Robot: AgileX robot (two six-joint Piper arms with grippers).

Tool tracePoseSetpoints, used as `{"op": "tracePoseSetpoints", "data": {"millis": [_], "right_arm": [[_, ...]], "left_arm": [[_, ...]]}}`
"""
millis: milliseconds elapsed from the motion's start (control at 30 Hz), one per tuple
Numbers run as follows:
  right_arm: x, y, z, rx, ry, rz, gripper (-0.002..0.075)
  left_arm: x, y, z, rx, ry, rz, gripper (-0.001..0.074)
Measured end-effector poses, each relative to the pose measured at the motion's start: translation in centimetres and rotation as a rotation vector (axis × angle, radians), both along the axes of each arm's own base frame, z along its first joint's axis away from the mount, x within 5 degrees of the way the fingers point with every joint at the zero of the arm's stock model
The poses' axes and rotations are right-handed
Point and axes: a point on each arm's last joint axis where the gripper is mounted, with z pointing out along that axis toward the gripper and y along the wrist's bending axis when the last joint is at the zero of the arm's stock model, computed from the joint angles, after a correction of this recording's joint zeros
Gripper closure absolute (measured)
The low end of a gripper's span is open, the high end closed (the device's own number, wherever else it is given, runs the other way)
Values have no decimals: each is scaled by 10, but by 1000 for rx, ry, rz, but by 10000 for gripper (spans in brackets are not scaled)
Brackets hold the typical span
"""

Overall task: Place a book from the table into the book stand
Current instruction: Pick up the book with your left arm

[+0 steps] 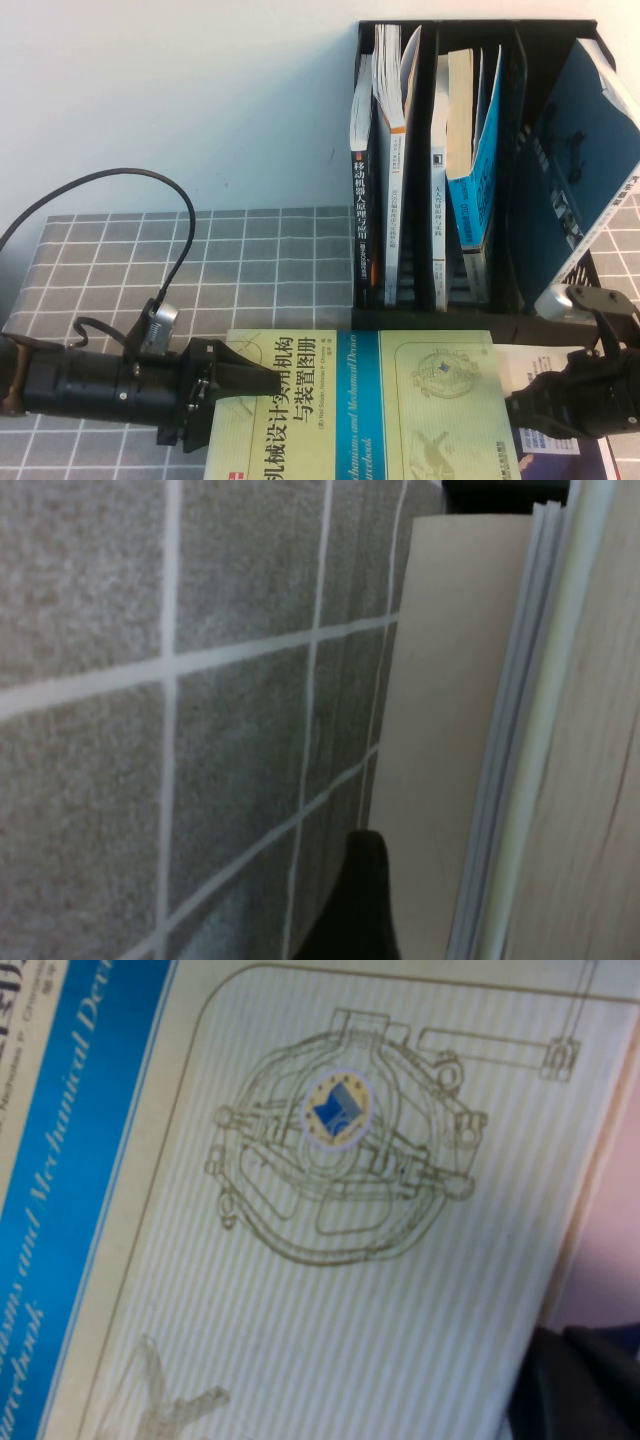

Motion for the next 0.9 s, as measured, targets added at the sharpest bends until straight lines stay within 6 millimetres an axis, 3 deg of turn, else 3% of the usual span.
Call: {"op": "tracePoseSetpoints", "data": {"millis": [167,233,333,467,633,900], "right_arm": [[0,1,-1,9,-1,4,728],[0,1,-1,8,-2,5,728],[0,1,-1,8,-4,7,728],[0,1,-1,2,-7,16,728],[1,1,-1,0,-7,19,728],[1,1,-1,-3,-10,24,728]], "left_arm": [[-2,-10,0,-1,0,-33,155],[-3,-13,0,3,-3,-43,194],[-3,-13,-3,25,-3,-47,317],[-3,-6,-1,-6,2,-45,377],[-3,11,-1,-15,19,-16,391],[-1,17,-4,16,50,29,90]]}}
